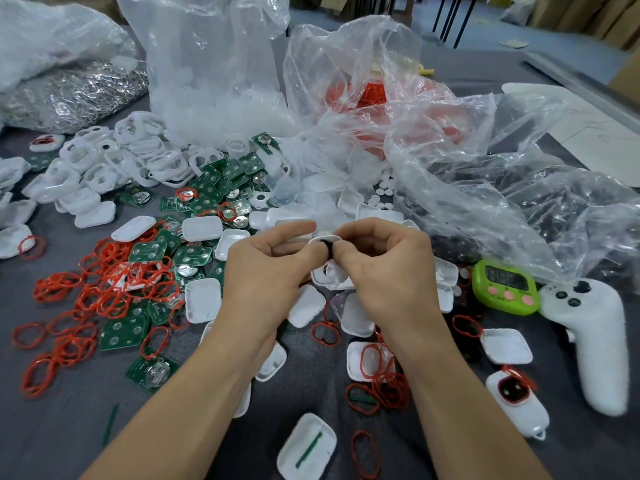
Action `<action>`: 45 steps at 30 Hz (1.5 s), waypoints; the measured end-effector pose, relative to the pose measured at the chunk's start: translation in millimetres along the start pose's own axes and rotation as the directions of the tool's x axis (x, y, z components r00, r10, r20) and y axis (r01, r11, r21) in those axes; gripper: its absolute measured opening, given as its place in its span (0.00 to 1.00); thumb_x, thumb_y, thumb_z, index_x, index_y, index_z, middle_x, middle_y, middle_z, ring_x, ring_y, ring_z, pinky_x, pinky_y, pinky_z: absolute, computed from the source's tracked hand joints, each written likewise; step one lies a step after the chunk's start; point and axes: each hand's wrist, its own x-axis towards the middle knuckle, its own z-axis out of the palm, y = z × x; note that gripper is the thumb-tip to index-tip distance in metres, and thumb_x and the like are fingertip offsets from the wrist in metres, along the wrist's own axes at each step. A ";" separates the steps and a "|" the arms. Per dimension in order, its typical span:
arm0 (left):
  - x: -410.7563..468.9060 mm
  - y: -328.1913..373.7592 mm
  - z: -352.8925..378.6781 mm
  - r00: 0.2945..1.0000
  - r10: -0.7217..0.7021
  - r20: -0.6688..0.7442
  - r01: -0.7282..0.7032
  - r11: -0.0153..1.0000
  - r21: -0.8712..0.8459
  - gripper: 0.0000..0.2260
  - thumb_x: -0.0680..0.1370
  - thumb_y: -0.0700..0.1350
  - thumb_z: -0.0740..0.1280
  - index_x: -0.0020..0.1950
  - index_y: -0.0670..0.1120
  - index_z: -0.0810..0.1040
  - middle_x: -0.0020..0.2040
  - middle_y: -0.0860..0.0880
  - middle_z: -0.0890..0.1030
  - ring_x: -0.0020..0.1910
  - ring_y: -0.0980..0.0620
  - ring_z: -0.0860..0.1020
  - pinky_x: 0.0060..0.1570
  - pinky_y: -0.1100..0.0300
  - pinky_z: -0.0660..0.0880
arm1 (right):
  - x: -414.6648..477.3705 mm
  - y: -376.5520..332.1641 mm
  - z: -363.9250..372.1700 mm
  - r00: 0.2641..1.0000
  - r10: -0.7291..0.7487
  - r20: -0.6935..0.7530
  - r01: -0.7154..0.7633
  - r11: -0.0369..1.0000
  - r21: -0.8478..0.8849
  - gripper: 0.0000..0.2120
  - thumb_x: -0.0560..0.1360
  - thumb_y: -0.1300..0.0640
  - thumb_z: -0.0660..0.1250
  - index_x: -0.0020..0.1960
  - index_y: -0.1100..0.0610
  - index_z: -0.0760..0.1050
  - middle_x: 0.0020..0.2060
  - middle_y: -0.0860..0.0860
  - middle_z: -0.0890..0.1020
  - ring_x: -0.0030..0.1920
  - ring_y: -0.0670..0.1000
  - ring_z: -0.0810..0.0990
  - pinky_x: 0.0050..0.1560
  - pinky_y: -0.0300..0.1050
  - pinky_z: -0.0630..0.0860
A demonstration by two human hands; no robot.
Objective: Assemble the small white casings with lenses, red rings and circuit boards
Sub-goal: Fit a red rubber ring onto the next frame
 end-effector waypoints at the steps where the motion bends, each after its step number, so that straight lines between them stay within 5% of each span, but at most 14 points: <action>1: 0.0 0.0 -0.3 1.000 0.007 -0.004 -0.007 1.000 -0.011 0.13 0.71 0.37 0.78 0.53 0.49 0.86 0.41 0.46 0.88 0.41 0.50 0.86 0.50 0.51 0.82 | 0.2 0.2 0.1 1.000 -0.003 -0.004 0.003 1.000 -0.002 0.07 0.72 0.61 0.77 0.40 0.51 0.85 0.33 0.45 0.86 0.34 0.45 0.86 0.35 0.35 0.78; 5: 1.5 1.3 -0.6 0.999 -0.050 -0.012 0.049 0.996 -0.073 0.11 0.74 0.36 0.76 0.53 0.47 0.86 0.44 0.40 0.87 0.42 0.47 0.84 0.49 0.50 0.82 | -0.8 -1.4 -1.1 0.999 0.034 0.008 -0.035 0.996 0.081 0.06 0.72 0.63 0.78 0.41 0.52 0.85 0.33 0.49 0.87 0.34 0.48 0.86 0.36 0.40 0.80; 9: -0.8 2.9 1.3 0.989 -0.149 0.017 0.149 0.965 -0.217 0.09 0.75 0.36 0.73 0.52 0.45 0.86 0.43 0.44 0.88 0.36 0.53 0.84 0.32 0.65 0.77 | -3.3 -5.2 -0.4 0.992 0.116 0.047 -0.125 0.948 0.292 0.07 0.71 0.67 0.78 0.41 0.56 0.86 0.37 0.56 0.88 0.37 0.54 0.86 0.42 0.49 0.84; 12: -2.4 2.2 2.6 0.989 -0.146 0.008 0.143 0.957 -0.254 0.07 0.75 0.36 0.73 0.51 0.42 0.87 0.44 0.43 0.88 0.37 0.51 0.85 0.34 0.64 0.79 | -4.3 -6.4 1.4 0.988 0.144 0.051 -0.153 0.926 0.344 0.06 0.70 0.67 0.78 0.42 0.57 0.86 0.38 0.57 0.88 0.38 0.55 0.86 0.45 0.52 0.84; 17: -5.7 0.6 5.0 0.995 -0.071 -0.065 0.058 0.981 -0.184 0.04 0.76 0.35 0.73 0.45 0.43 0.88 0.41 0.42 0.87 0.36 0.50 0.85 0.35 0.62 0.80 | -3.8 -5.3 5.5 0.988 0.154 0.000 -0.147 0.944 0.297 0.07 0.70 0.66 0.79 0.41 0.55 0.86 0.37 0.55 0.88 0.39 0.55 0.87 0.42 0.48 0.84; 23: -6.2 -2.6 7.6 0.998 0.006 -0.058 -0.008 0.999 -0.036 0.10 0.75 0.36 0.75 0.42 0.51 0.88 0.40 0.45 0.88 0.39 0.48 0.86 0.48 0.52 0.82 | -5.0 -3.3 8.3 0.982 0.164 -0.090 -0.131 0.947 0.294 0.08 0.69 0.66 0.77 0.39 0.54 0.86 0.34 0.54 0.87 0.35 0.52 0.86 0.36 0.41 0.80; 30: -3.5 1.9 5.8 0.998 -0.045 -0.032 0.040 0.991 -0.124 0.05 0.75 0.37 0.74 0.40 0.43 0.87 0.39 0.43 0.87 0.33 0.52 0.84 0.32 0.64 0.78 | -3.8 -5.5 4.1 0.990 0.128 -0.054 -0.108 0.955 0.278 0.06 0.67 0.65 0.78 0.39 0.54 0.86 0.35 0.54 0.87 0.37 0.53 0.88 0.37 0.40 0.81; 37: -2.0 1.1 3.2 0.999 0.006 -0.049 -0.013 0.990 -0.137 0.06 0.74 0.34 0.75 0.40 0.44 0.87 0.39 0.42 0.87 0.34 0.50 0.84 0.33 0.62 0.80 | -5.3 -3.9 7.2 0.996 0.031 -0.080 -0.016 0.984 0.180 0.04 0.69 0.60 0.76 0.39 0.52 0.86 0.33 0.50 0.87 0.35 0.50 0.87 0.36 0.38 0.80; 45: 0.5 4.1 2.1 0.987 -0.146 0.068 0.161 0.925 -0.345 0.09 0.76 0.37 0.71 0.55 0.44 0.84 0.40 0.46 0.87 0.33 0.55 0.84 0.30 0.66 0.77 | -4.4 -8.2 6.3 0.979 0.205 0.013 -0.198 0.924 0.327 0.03 0.70 0.63 0.78 0.41 0.56 0.86 0.38 0.56 0.88 0.44 0.62 0.87 0.46 0.59 0.84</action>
